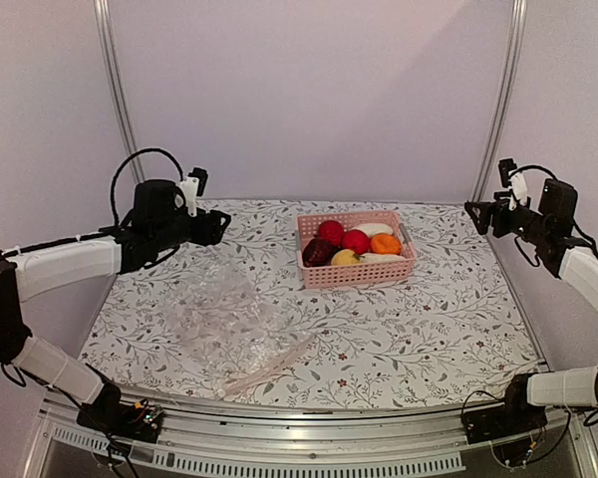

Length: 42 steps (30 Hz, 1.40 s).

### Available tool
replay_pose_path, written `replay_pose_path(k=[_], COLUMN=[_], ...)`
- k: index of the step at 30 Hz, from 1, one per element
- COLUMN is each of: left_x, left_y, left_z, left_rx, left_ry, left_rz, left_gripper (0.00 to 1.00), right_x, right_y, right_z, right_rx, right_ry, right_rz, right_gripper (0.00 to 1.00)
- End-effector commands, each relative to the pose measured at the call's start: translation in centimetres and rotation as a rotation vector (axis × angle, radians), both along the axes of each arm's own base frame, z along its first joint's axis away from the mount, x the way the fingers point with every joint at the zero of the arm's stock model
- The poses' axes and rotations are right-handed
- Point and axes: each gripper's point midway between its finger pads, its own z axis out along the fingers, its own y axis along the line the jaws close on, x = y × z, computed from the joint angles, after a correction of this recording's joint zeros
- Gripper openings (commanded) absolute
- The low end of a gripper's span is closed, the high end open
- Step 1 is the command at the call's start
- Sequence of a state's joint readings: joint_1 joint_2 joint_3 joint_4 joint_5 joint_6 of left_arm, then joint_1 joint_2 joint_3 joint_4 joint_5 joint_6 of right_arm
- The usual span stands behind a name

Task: Place the food in the zip-top bag and seal the zipper
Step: Adjust the bin at the corner of the board.

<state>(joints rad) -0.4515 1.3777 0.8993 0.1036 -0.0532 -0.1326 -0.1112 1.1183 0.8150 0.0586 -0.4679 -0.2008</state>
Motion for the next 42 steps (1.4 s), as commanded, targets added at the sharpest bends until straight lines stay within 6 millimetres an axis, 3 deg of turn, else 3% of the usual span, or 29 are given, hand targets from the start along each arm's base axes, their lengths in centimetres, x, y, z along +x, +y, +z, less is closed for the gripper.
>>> replay_pose_path(k=[1,6,13,18,23,31,42], left_x=[0.7,2.4,4.9,6.7,8.1,7.7,5.8], left_y=[-1.7,-3.1,-7.5,-8.8,-10.8,-13.9,-17.4], left_z=[-1.0,-3.1,-4.6,-6.7,-8.3,-9.8,-13.3], left_rx=[-0.064,-0.131,-0.125,-0.109,-0.124,-0.075,-0.047], left_ry=[0.046,0.159,0.188,0.232,0.277,0.322,0.424], left_rz=[-0.022,0.039,0.091,0.204,0.19,0.065,-0.003], left_gripper=[0.71,0.62,0.62,0.61,0.58,0.6,0.59], right_x=[-0.2,-1.6,-1.8,-2.1,-2.0,-2.5,-2.6], right_y=[0.4,2.1,2.8,3.4,3.6,4.0,4.5], right_z=[-0.6,-2.6,-4.2,-4.9,-5.0,-5.5,-6.4], right_rx=[0.006,-0.09,-0.128,-0.128,-0.132,-0.128,-0.114], right_ry=[-0.018,-0.038,0.002,0.019,0.027,0.053,0.093], right_rz=[0.039,0.178,0.249,0.304,0.323,0.358,0.401], right_gripper=[0.99,0.99,0.99,0.98,0.97,0.96,0.94])
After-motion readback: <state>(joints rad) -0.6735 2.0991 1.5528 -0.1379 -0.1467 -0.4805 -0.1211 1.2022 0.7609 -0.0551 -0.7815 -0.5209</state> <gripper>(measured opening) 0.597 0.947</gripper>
